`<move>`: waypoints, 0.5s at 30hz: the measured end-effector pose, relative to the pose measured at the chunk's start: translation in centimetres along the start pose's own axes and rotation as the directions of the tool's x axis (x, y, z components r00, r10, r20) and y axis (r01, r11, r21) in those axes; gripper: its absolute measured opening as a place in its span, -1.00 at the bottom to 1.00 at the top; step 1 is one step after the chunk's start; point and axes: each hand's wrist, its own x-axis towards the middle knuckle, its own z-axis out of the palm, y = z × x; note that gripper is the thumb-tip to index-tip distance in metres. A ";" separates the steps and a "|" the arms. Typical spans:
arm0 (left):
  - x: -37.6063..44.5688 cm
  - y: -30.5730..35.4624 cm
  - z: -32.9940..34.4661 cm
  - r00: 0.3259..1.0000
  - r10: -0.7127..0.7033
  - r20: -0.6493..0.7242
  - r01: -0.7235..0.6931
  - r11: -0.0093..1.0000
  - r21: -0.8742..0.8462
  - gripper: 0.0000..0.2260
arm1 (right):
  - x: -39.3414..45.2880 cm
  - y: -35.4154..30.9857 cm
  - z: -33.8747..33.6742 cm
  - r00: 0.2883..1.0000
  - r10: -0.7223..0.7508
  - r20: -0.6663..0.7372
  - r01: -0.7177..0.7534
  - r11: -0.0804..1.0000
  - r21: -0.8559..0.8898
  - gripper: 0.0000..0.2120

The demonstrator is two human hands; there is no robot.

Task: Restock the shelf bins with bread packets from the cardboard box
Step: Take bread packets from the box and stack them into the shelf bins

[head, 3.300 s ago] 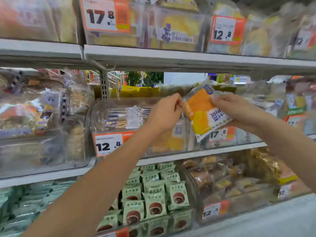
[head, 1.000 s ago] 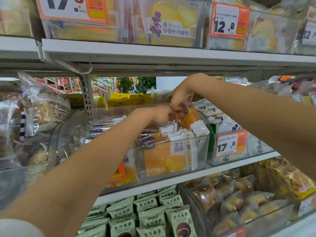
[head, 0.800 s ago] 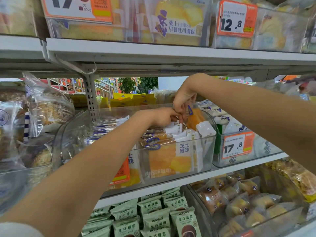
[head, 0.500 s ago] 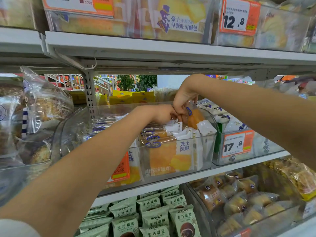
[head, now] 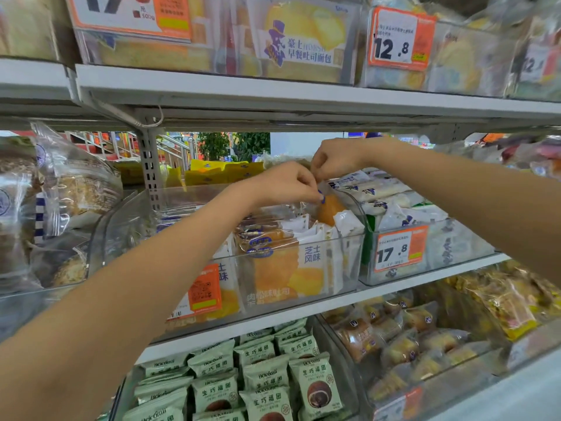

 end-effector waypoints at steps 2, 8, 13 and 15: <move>-0.5 0.9 0.2 0.988 0.016 0.153 -0.020 0.999 0.026 -0.84 | -0.8 0.7 0.4 0.999 -0.007 -0.043 0.009 0.999 0.034 -0.79; -0.9 2.0 1.3 0.959 0.056 0.277 -0.090 0.989 0.113 -0.86 | -2.5 0.5 2.4 0.998 -0.049 -0.039 0.050 0.998 0.026 -0.59; -1.6 2.5 1.1 0.951 0.071 0.300 -0.114 0.985 0.130 -0.76 | -2.9 0.7 4.0 0.992 -0.045 -0.114 0.061 0.989 0.138 -0.54; -1.5 2.8 1.5 0.959 0.106 0.263 -0.165 0.963 0.213 -0.77 | -2.9 0.9 4.7 0.989 -0.051 -0.139 0.075 0.983 0.167 -0.55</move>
